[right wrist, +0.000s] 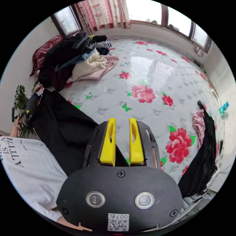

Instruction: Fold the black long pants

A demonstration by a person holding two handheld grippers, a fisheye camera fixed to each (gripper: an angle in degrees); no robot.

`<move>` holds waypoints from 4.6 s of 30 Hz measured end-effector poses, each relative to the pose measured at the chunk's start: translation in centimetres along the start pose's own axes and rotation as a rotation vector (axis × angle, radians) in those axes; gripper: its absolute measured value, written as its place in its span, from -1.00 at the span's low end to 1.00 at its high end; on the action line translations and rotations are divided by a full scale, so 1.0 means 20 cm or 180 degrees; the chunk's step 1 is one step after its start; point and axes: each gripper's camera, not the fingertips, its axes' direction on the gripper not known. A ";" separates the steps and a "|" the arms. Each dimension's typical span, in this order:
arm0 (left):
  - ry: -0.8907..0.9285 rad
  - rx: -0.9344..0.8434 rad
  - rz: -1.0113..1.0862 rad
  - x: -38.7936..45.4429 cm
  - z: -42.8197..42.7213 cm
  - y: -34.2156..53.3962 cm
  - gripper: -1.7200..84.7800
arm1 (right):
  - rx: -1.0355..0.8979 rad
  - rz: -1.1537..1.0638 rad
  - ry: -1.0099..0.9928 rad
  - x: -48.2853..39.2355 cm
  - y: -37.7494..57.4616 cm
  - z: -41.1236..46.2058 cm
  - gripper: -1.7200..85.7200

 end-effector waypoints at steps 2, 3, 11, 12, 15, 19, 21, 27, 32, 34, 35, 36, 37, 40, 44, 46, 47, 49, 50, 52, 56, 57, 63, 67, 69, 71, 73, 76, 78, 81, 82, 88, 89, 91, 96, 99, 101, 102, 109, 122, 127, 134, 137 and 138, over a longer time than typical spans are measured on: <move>-0.0006 -0.0040 0.0116 0.08 0.16 -0.21 -0.70 | -0.0327 -0.0047 -0.0171 -0.01 0.02 0.18 -0.84; -0.0005 -0.0059 0.0129 0.09 0.20 -0.26 -0.69 | -0.0558 -0.0057 -0.0181 -0.03 0.07 0.32 -0.83; -0.0240 -0.0863 -0.0049 0.10 0.77 -0.64 -0.74 | -0.1133 -0.0370 0.0380 -0.31 0.30 0.62 -0.94; -0.0225 -0.0950 -0.0024 0.09 0.81 -0.64 -0.78 | -0.1222 -0.0443 0.0398 -0.31 0.26 0.57 -0.95; -0.0367 -0.0736 -0.0094 0.04 0.70 -0.61 -0.95 | -0.0504 -0.0394 0.0593 -0.26 0.14 0.11 -0.96; 0.0025 -0.0107 0.0061 -0.03 0.34 -0.47 -0.98 | 0.0803 -0.0666 0.1192 -0.38 0.14 -0.61 -0.96; 0.0028 0.0021 0.0125 -0.03 0.25 -0.40 -0.98 | 0.1085 -0.0883 0.1770 -0.47 0.20 -0.76 -0.96; 0.0471 0.0100 -0.0276 -0.15 0.28 -0.26 -0.96 | -0.0058 0.0274 0.1239 0.01 0.34 -0.15 -0.92; 0.0269 0.0042 -0.0246 -0.21 0.17 0.02 -0.79 | -0.0368 0.0869 0.0894 0.08 0.80 0.00 -0.85; 0.0260 -0.0057 -0.0204 -0.23 0.15 0.15 -0.75 | -0.0139 0.1045 0.0891 0.06 1.04 -0.10 -0.83; 0.0279 -0.0042 -0.0186 -0.23 0.14 0.19 -0.74 | -0.0015 0.1186 0.0789 0.06 1.21 -0.16 -0.82; 0.0308 -0.0061 -0.0145 -0.23 0.13 0.27 -0.73 | 0.0089 0.1360 0.0647 0.08 1.38 -0.22 -0.80; 0.0299 -0.0143 -0.0096 -0.22 0.14 0.33 -0.72 | 0.0143 0.1465 0.0570 0.09 1.47 -0.24 -0.80; 0.0213 -0.0375 0.0022 -0.16 0.23 0.40 -0.69 | 0.0333 0.2002 0.0177 0.17 1.87 -0.30 -0.76; -0.0189 -0.0657 0.0414 -0.01 0.36 0.38 -0.72 | 0.0274 0.2287 -0.0171 0.21 2.17 -0.22 -0.76; -0.0432 -0.0797 0.0628 0.05 0.42 0.36 -0.76 | 0.0205 0.2245 -0.0244 0.21 2.18 -0.16 -0.78; -0.0482 -0.0838 0.0675 0.06 0.43 0.35 -0.78 | 0.0140 0.2204 -0.0277 0.21 2.17 -0.12 -0.82; -0.0561 -0.0789 0.0735 0.07 0.36 0.32 -0.90 | -0.0018 0.2118 -0.0313 0.23 2.13 -0.10 -0.87; -0.0481 -0.0651 0.0706 0.05 0.28 0.33 -0.92 | 0.0011 0.2033 -0.0378 0.24 2.11 -0.14 -0.91; -0.0186 -0.0435 0.0570 -0.01 0.13 0.38 -0.95 | 0.0304 0.1934 -0.0358 0.26 2.09 -0.30 -0.94; 0.0448 0.0089 0.0397 -0.16 -0.16 0.67 -0.97 | 0.1230 0.1851 -0.0193 0.25 2.15 -0.82 -0.96; 0.0483 0.0078 0.0384 -0.18 -0.18 0.72 -0.97 | 0.1387 0.1884 -0.0132 0.24 2.16 -0.94 -0.96; -0.0006 -0.0114 -0.0349 -0.29 -0.16 1.16 -0.93 | 0.1307 0.2099 -0.0078 0.30 2.09 -1.03 -0.92; 0.0055 0.0006 -0.0624 -0.20 -0.20 1.34 -0.78 | 0.1385 0.2074 -0.0105 0.28 2.08 -0.98 -0.88; -0.0052 -0.0003 -0.0446 -0.05 -0.20 1.37 -0.76 | 0.1410 0.2063 -0.0242 0.25 2.10 -0.96 -0.86; -0.0239 0.0031 -0.0215 0.14 -0.19 1.39 -0.75 | 0.1374 0.1930 -0.0369 0.19 2.08 -0.92 -0.85; -0.0572 0.0065 -0.0044 0.38 -0.11 1.39 -0.74 | 0.1333 0.1667 -0.0484 0.07 2.04 -0.87 -0.84; -0.1101 -0.0006 -0.0130 0.55 0.06 1.39 -0.70 | 0.1098 0.1099 -0.0714 -0.23 1.88 -0.72 -0.83; -0.1317 -0.0070 -0.0153 0.60 0.16 1.38 -0.70 | 0.0982 0.0594 -0.1141 -0.55 1.73 -0.58 -0.82; -0.1508 -0.0167 0.0029 0.65 0.28 1.34 -0.70 | 0.0659 -0.0407 -0.1602 -1.11 1.52 -0.42 -0.82; -0.1587 -0.0192 0.0144 0.67 0.32 1.33 -0.70 | 0.0574 -0.0644 -0.1617 -1.23 1.48 -0.39 -0.82; -0.1542 -0.0337 0.0644 0.64 0.39 1.27 -0.74 | -0.0302 -0.2583 -0.1421 -2.28 1.38 -0.08 -0.80; -0.1466 -0.0347 0.0658 0.62 0.38 1.27 -0.75 | -0.0447 -0.2844 -0.1279 -2.42 1.39 -0.01 -0.80; -0.0983 -0.0273 0.0506 0.48 0.25 1.25 -0.83 | -0.0761 -0.3151 -0.1024 -2.58 1.43 0.12 -0.80; 0.0343 0.0069 -0.0251 0.01 -0.01 1.34 -0.94 | -0.0600 -0.3077 -0.0490 -2.69 1.54 0.25 -0.80; -0.0145 0.0364 -0.0596 -0.13 -0.16 1.46 -0.96 | -0.0734 -0.2781 -0.0664 -2.71 1.49 0.26 -0.78; -0.0097 0.0566 -0.0584 -0.14 -0.23 1.54 -0.95 | -0.0873 -0.2634 -0.0739 -2.73 1.45 0.26 -0.78; -0.0005 0.0622 -0.0492 -0.11 -0.25 1.59 -0.92 | -0.0873 -0.2557 -0.0818 -2.75 1.42 0.22 -0.78; -0.0399 0.0265 0.0155 0.39 0.06 1.85 -0.75 | -0.0076 -0.2921 -0.1299 -3.05 1.40 -0.06 -0.74; -0.0921 0.0561 0.1204 0.58 0.22 1.41 -0.92 | -0.0649 -0.3163 -0.0485 -3.29 1.38 0.36 -0.95; -0.0326 0.0426 0.0365 0.29 0.17 1.18 -0.98 | -0.0454 -0.2307 -0.0952 -3.03 1.20 0.28 -0.96; -0.0589 0.0706 0.0197 0.29 -0.05 1.27 -0.91 | -0.0380 -0.2100 -0.1191 -2.90 1.13 0.23 -0.97; -0.0597 0.0782 0.0488 0.37 -0.10 1.34 -0.77 | -0.0397 -0.2212 -0.1230 -2.87 1.15 0.24 -0.97; -0.0548 0.0714 0.0650 0.42 -0.09 1.36 -0.71 | -0.0395 -0.2234 -0.1250 -2.87 1.15 0.24 -0.97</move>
